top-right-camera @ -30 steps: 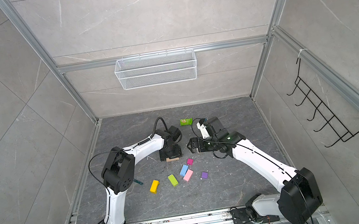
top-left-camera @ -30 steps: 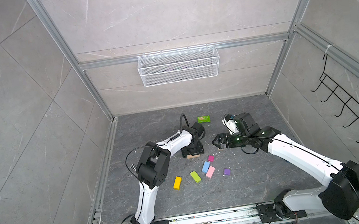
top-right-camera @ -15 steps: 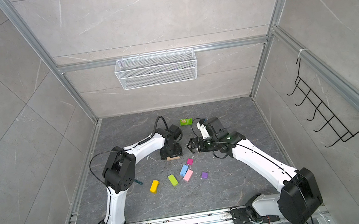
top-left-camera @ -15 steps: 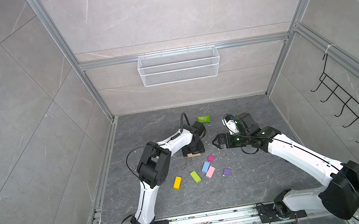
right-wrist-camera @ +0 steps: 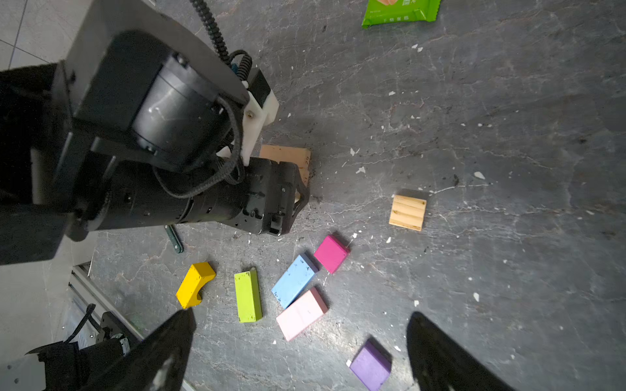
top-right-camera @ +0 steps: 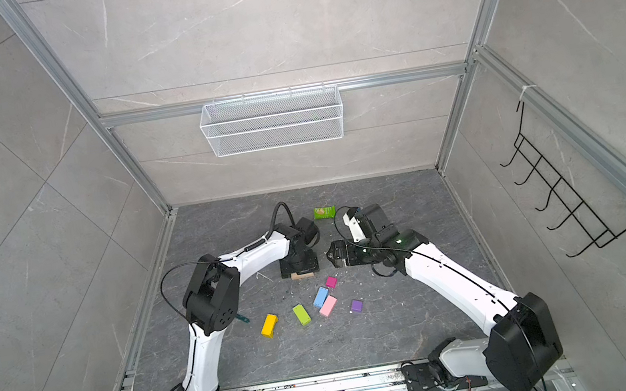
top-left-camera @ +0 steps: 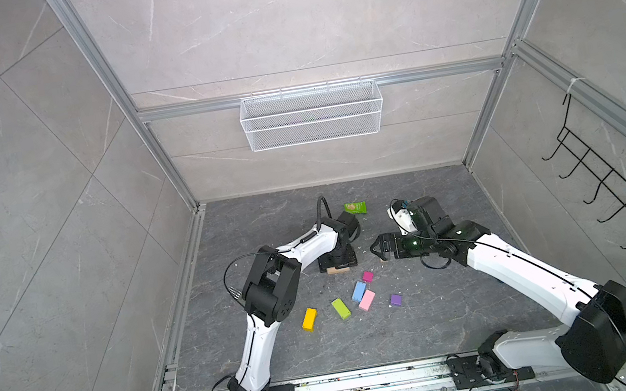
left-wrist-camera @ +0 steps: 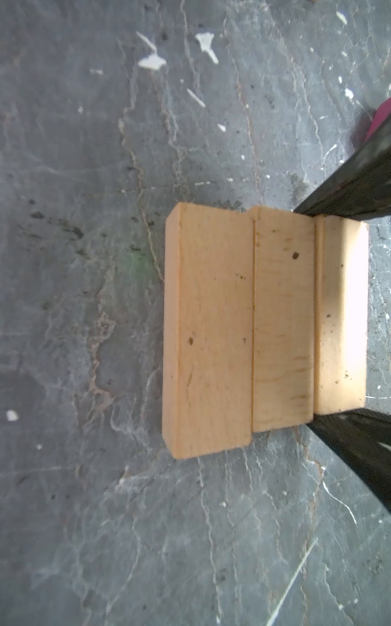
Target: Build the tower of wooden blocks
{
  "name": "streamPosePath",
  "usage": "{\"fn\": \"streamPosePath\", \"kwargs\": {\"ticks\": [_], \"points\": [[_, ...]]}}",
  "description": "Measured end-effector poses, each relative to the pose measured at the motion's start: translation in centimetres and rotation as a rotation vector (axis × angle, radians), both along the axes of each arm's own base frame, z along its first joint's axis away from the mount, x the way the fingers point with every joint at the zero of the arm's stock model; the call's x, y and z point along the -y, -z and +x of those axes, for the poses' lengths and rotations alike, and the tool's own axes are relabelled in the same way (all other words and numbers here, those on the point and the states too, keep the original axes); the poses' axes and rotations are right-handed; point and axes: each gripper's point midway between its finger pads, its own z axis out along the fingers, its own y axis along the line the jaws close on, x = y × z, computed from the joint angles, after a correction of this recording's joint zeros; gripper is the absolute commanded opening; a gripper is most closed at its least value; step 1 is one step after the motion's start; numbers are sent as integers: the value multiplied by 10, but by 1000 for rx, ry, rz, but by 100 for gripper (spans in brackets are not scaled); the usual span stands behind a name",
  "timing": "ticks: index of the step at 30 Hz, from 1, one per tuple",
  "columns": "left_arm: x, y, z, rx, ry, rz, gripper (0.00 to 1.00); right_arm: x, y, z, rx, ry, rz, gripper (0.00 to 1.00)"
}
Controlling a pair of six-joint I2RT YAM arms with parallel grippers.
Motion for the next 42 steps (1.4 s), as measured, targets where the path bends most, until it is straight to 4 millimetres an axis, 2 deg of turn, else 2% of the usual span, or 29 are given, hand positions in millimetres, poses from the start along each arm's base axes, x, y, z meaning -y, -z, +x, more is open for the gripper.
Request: {"fn": "streamPosePath", "kwargs": {"ticks": [10,23,28,31,36,40,42], "points": [[-1,1,0,-3,0,6,99,0,0,0,-2,0,-1,99],[0,-2,-2,-9,11,-2,100,2,-1,-2,-4,-3,-17,99],[0,-18,-8,-15,29,-20,100,2,-10,1,18,-12,-25,99],[3,-38,-7,4,45,-45,100,1,-16,6,23,-9,-26,99],[6,-75,3,65,81,-102,100,-4,-22,24,23,8,-47,99],[-15,-83,13,78,72,-100,100,-9,-12,37,-5,12,-70,99],[-39,-76,19,64,44,-77,100,-12,0,44,-33,14,-87,99]]}}
